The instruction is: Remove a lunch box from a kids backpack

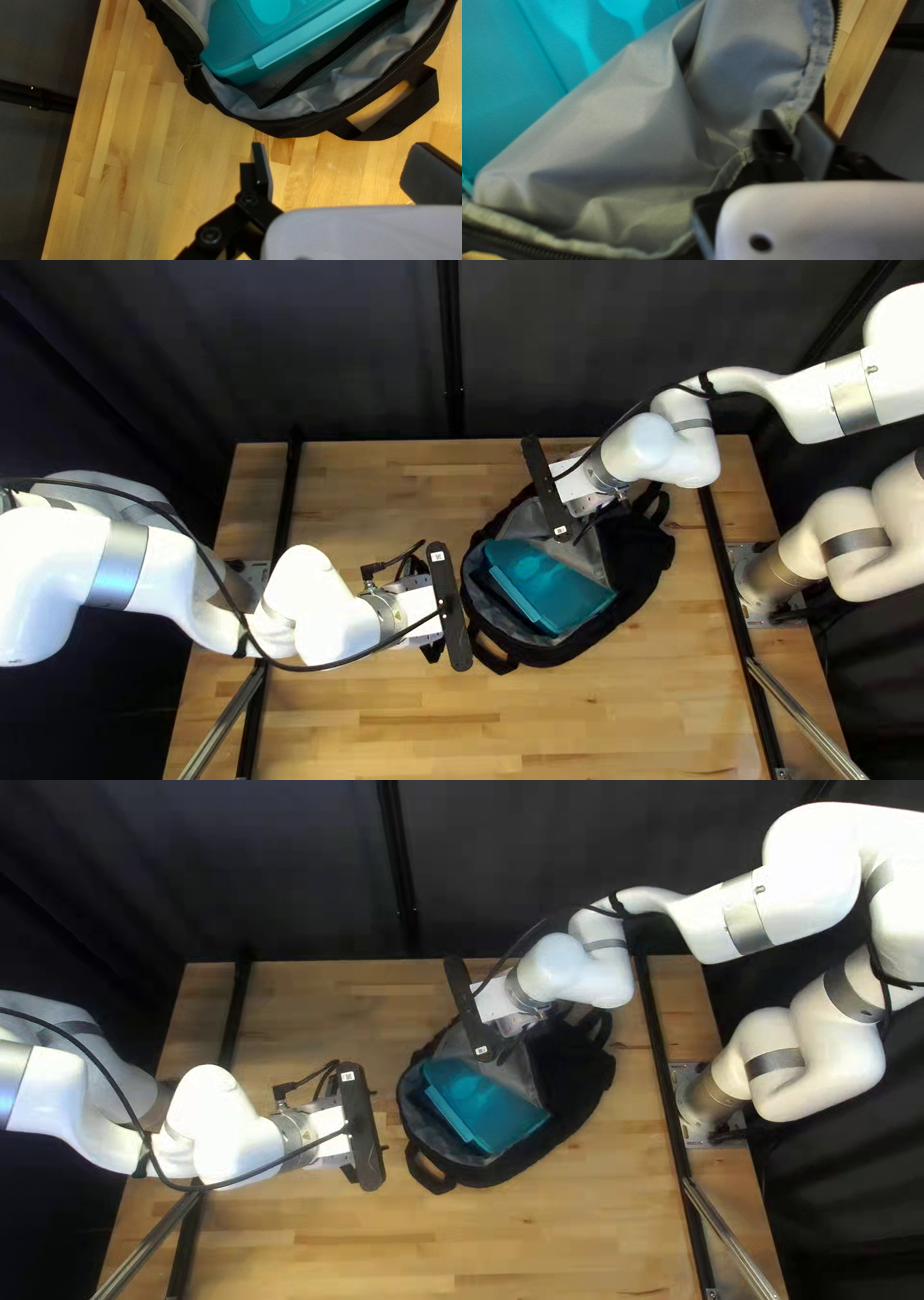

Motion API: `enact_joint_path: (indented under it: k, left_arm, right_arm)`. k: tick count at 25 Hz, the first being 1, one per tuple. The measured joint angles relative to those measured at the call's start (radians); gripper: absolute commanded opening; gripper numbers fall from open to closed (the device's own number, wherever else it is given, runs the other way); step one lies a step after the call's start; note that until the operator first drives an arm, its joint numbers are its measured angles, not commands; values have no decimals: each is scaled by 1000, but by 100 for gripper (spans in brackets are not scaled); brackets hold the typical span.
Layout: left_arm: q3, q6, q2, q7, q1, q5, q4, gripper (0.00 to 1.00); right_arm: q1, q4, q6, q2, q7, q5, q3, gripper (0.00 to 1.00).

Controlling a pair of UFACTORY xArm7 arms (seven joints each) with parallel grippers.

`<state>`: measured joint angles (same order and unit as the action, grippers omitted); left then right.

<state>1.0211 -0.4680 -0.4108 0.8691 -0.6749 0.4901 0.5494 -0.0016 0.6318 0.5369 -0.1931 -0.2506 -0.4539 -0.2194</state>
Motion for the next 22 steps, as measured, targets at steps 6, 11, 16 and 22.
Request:
enact_joint_path:
  k: [6,11,16,22]
  left_arm:
    - [0,0,0,0,0,0,0,100]
    - [0,0,0,0,0,0,0,100]
    - [0,0,0,0,0,0,0,100]
    - [10,86,-30,-11,-40,82,-25,100]
  right_arm:
    - [3,-8,5,-15,3,2,4,0]
    - [3,-8,5,-15,3,2,4,0]
    - [3,-8,5,-15,3,2,4,0]
    - [3,-8,5,-15,3,2,4,0]
